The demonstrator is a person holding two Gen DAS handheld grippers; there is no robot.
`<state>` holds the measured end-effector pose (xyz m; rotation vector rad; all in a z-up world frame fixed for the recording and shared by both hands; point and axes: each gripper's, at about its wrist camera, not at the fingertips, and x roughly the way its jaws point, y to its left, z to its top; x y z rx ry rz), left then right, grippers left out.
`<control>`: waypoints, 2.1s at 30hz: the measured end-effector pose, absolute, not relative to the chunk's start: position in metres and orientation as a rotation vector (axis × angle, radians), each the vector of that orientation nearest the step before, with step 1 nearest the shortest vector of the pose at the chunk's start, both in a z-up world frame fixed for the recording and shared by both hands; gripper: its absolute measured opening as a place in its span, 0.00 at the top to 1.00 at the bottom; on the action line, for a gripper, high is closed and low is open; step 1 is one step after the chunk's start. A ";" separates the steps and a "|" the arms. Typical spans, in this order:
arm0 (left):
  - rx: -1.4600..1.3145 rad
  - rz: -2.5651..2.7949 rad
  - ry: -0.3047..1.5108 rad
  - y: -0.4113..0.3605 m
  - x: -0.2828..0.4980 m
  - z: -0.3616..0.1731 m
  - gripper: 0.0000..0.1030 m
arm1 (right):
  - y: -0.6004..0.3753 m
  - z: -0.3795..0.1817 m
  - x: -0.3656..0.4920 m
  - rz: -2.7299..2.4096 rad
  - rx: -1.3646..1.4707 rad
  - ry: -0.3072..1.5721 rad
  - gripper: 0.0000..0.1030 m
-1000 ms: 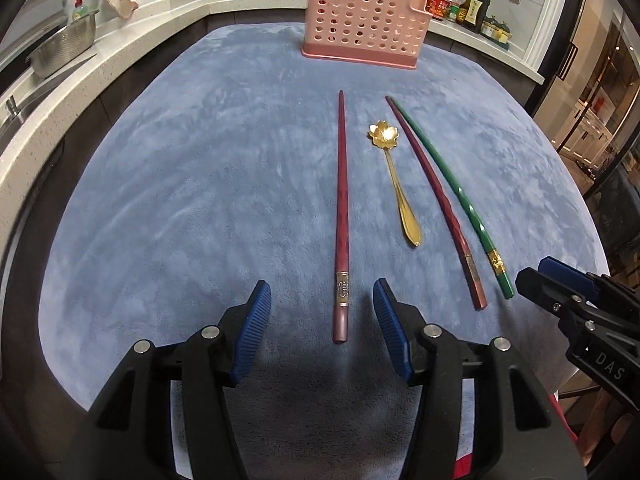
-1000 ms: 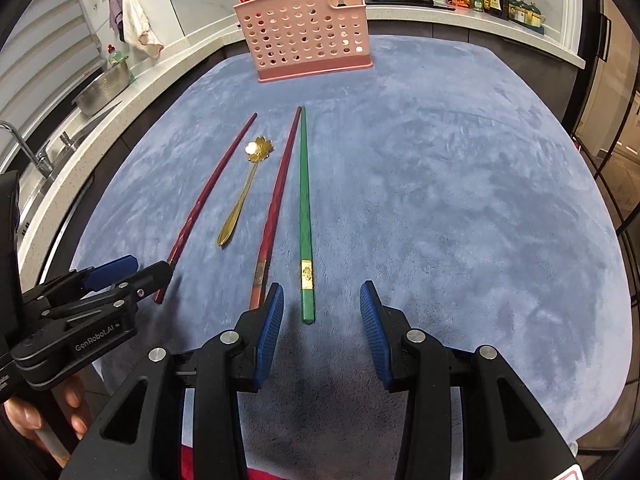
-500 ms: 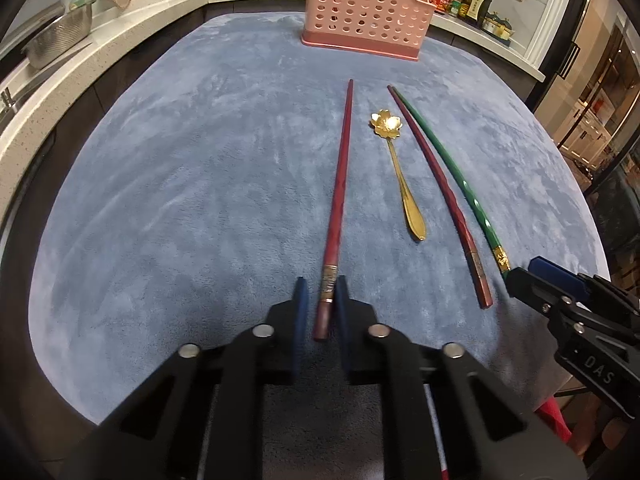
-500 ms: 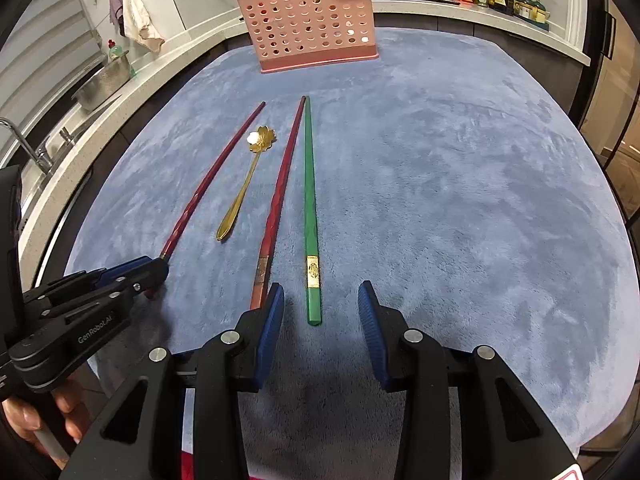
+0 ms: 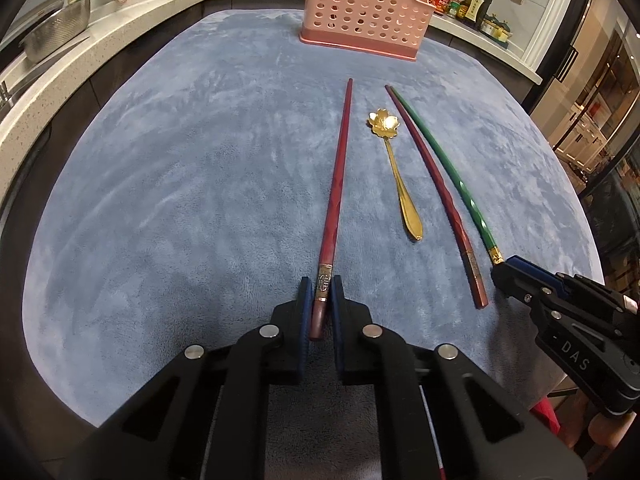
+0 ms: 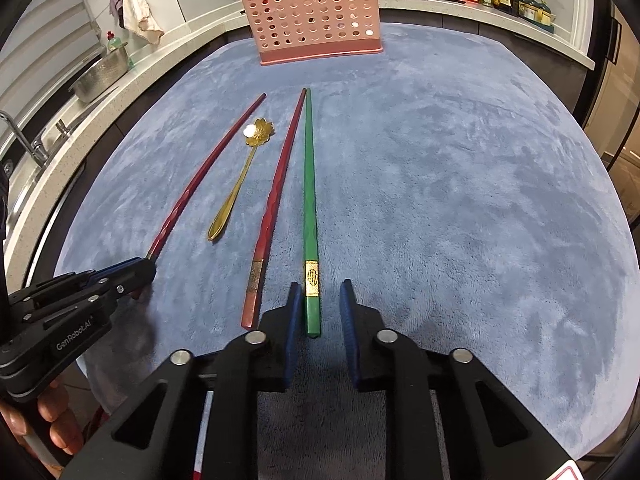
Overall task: Organize utensils
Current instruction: 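Grasp a dark red chopstick with the left tool while the right tool grasps the green chopstick, then lift both chopsticks and carry them over the pink holder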
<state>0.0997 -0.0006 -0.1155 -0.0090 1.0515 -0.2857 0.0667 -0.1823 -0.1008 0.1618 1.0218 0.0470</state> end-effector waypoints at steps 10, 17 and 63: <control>-0.020 -0.290 1.055 -0.001 0.098 -0.113 0.92 | -0.183 -0.096 0.063 0.047 0.165 1.010 0.92; -0.020 -0.286 1.044 -0.001 0.096 -0.104 0.92 | -0.184 -0.078 0.057 0.048 0.181 0.971 0.92; -0.045 -0.290 0.532 -0.038 0.224 0.171 0.93 | -0.254 0.160 0.175 0.079 0.296 0.503 0.93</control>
